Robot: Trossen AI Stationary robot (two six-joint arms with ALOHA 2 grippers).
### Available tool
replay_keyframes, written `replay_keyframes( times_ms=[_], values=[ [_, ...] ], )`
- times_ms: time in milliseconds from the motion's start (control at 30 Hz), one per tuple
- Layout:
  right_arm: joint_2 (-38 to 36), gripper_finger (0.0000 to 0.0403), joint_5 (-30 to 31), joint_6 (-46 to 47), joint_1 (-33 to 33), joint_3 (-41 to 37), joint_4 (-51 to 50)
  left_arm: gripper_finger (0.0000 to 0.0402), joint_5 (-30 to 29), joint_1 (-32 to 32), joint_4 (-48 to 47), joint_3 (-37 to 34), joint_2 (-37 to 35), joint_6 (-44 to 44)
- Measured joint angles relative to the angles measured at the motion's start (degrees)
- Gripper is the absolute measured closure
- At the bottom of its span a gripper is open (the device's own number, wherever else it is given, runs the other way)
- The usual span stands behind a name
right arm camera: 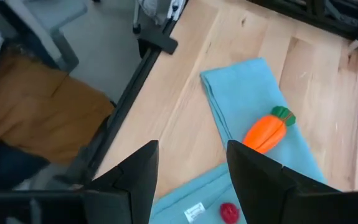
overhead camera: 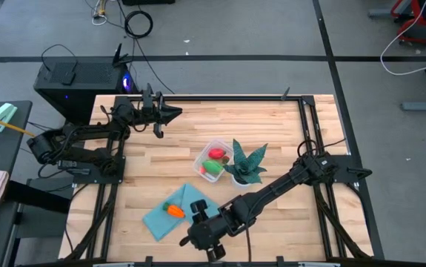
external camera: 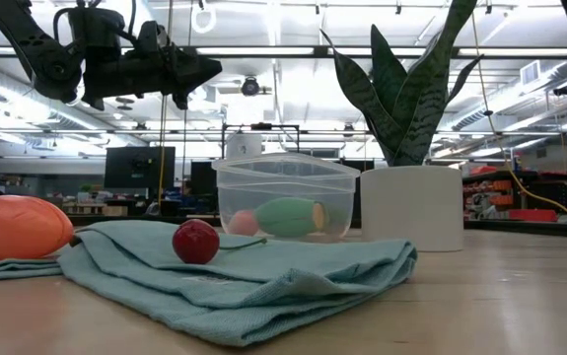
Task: Pick and placing Produce into tupperware
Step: Put the cherry into the container
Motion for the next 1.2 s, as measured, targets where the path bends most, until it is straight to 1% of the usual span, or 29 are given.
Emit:
replay_keyframes(
  times_ms=[133, 367, 500, 600, 767, 1000, 1200],
  values=[
    [0.0, 0.0206, 0.06, -4.58, -0.31, 0.0, -1.18, 0.035, 0.0, -0.01, 0.01, 0.0, 0.0, -0.2],
    [0.0, 0.0206, -1.18, -4.77, -1.51, 0.0, -2.69, 0.0352, 0.0, 0.0, -0.01, 0.0, 0.0, -0.41],
    [0.3, 0.0206, -3.15, -4.44, -1.44, -0.44, -3.72, 0.0353, 0.0, 0.01, -0.01, 0.0, 0.0, -0.14],
    [0.5, 0.0206, -4.23, -5.46, -1.09, -2.81, -3.57, 0.035, 0.0, -0.01, 0.0, 0.0, 0.0, -0.12],
    [0.61, 0.0206, -4.24, -6.63, -1.41, -7.7, -4.23, 0.0351, 0.0, -0.01, -0.01, 0.0, 0.0, -0.18],
    [0.61, 0.0207, -4.08, -10.73, -4.11, -9.5, -4.03, 0.0347, 0.0, -0.01, -0.01, 0.0, 0.0, -0.18],
    [0.57, 0.0216, -7.81, -12.65, -7.06, -14.21, -4.45, 0.0351, 0.0, -0.01, -0.01, 0.0, 0.0, -0.18]
  ],
)
